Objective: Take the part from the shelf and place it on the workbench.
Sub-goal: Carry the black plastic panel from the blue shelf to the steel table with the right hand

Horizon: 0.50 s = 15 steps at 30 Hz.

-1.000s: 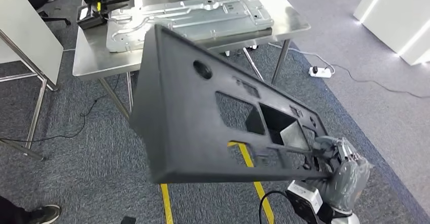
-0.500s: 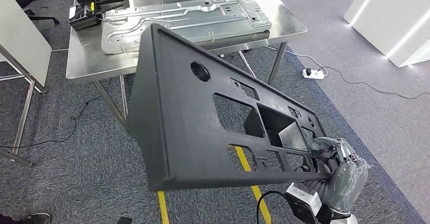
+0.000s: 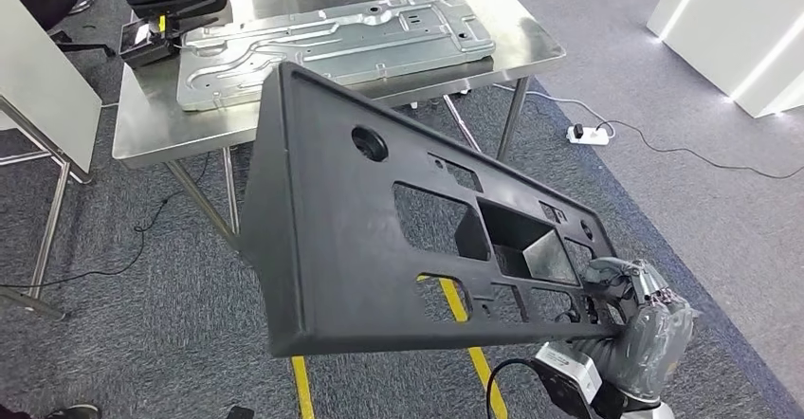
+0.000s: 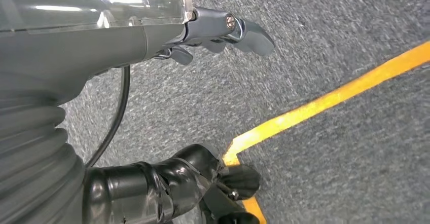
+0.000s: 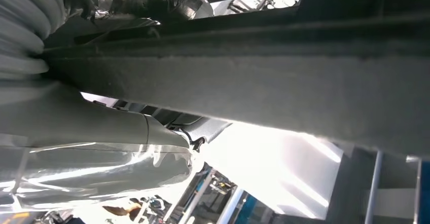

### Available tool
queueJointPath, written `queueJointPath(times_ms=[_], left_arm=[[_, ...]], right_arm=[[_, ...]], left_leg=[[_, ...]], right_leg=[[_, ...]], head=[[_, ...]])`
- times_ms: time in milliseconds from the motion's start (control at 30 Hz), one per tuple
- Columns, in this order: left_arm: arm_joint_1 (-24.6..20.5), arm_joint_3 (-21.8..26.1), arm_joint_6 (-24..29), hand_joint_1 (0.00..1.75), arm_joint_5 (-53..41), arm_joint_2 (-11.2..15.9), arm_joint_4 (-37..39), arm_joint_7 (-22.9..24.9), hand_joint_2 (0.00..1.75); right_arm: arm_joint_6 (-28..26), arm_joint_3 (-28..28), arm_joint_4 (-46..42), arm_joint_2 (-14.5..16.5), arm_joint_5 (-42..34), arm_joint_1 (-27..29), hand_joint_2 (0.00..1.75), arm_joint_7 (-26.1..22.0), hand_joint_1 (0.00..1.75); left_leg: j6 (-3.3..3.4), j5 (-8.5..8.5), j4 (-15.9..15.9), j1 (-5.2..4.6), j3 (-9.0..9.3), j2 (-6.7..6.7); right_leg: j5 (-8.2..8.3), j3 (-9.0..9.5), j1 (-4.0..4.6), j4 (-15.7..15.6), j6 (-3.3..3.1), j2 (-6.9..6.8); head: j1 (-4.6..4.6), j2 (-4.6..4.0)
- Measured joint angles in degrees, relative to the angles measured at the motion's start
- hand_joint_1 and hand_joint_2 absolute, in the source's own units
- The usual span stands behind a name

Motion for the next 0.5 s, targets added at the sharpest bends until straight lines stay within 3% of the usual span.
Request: queueJointPath(times_ms=[67, 100, 133, 167, 267, 333, 433, 500], left_arm=[[0.1, 0.0, 0.0, 0.00, 0.0, 0.0, 0.0, 0.0, 1.75], [0.1, 0.0, 0.0, 0.00, 0.0, 0.0, 0.0, 0.0, 1.75], [0.2, 0.0, 0.0, 0.00, 0.0, 0.0, 0.0, 0.0, 1.75], [0.3, 0.0, 0.0, 0.00, 0.0, 0.0, 0.0, 0.0, 1.75], [0.2, 0.0, 0.0, 0.00, 0.0, 0.1, 0.0, 0.0, 1.75], [0.1, 0.0, 0.0, 0.00, 0.0, 0.1, 0.0, 0.0, 1.75], [0.1, 0.0, 0.0, 0.00, 0.0, 0.1, 0.0, 0.1, 1.75], [0.1, 0.0, 0.0, 0.00, 0.0, 0.1, 0.0, 0.1, 1.75]], right_arm=[[0.0, 0.0, 0.0, 0.0, 0.2, 0.0, 1.75, 0.0, 1.75], [0.0, 0.0, 0.0, 0.0, 0.3, 0.0, 1.75, 0.0, 1.75], [0.0, 0.0, 0.0, 0.0, 0.4, 0.0, 1.75, 0.0, 1.75], [0.0, -0.1, 0.0, 0.0, 0.4, 0.0, 1.75, -0.1, 1.75], [0.0, -0.1, 0.0, 0.0, 0.5, 0.0, 1.75, -0.2, 1.75], [0.0, -0.1, -0.1, 0.0, 0.5, 0.1, 1.75, -0.3, 1.75], [0.0, -0.2, -0.1, 0.0, 0.5, 0.1, 1.75, -0.3, 1.75], [0.0, -0.3, -0.2, 0.0, 0.5, 0.1, 1.75, -0.3, 1.75]], left_leg=[[-0.04, -3.59, 7.8, -0.01, -3.78, 0.00], [-0.05, -4.45, 10.9, 0.00, -5.39, 0.00], [0.01, -4.15, 12.0, -0.01, -6.11, 0.01], [0.16, -2.71, 10.8, -0.02, -5.67, 0.01], [1.15, 2.74, -0.2, -0.37, -0.75, 0.45], [1.57, 3.42, -3.4, -0.75, 0.64, 0.66], [2.07, 3.91, -4.1, -0.56, 0.83, 0.31], [2.59, 4.34, -4.8, -0.15, 1.09, 0.19]], right_leg=[[-0.16, 0.06, 0.35, 0.1, -0.50, -0.26], [-0.27, 0.06, 0.53, 0.2, -0.65, -0.34], [-0.39, 0.09, 0.68, 0.3, -0.76, -0.38], [-0.53, 0.17, 0.81, 0.4, -0.81, -0.39], [-1.07, 0.50, 1.16, 0.9, -0.58, -0.47], [-1.20, 0.43, 1.24, 1.1, -0.10, -0.61], [-1.51, 0.29, 1.16, 1.4, 0.75, -0.79], [-3.76, -1.13, 0.99, 4.7, 1.37, -0.56]], head=[[-0.01, -0.01], [-0.01, -0.01], [-0.01, -0.01], [-0.01, 0.00], [0.00, 0.00], [0.01, 0.00], [0.02, 0.00], [0.06, 0.00]])
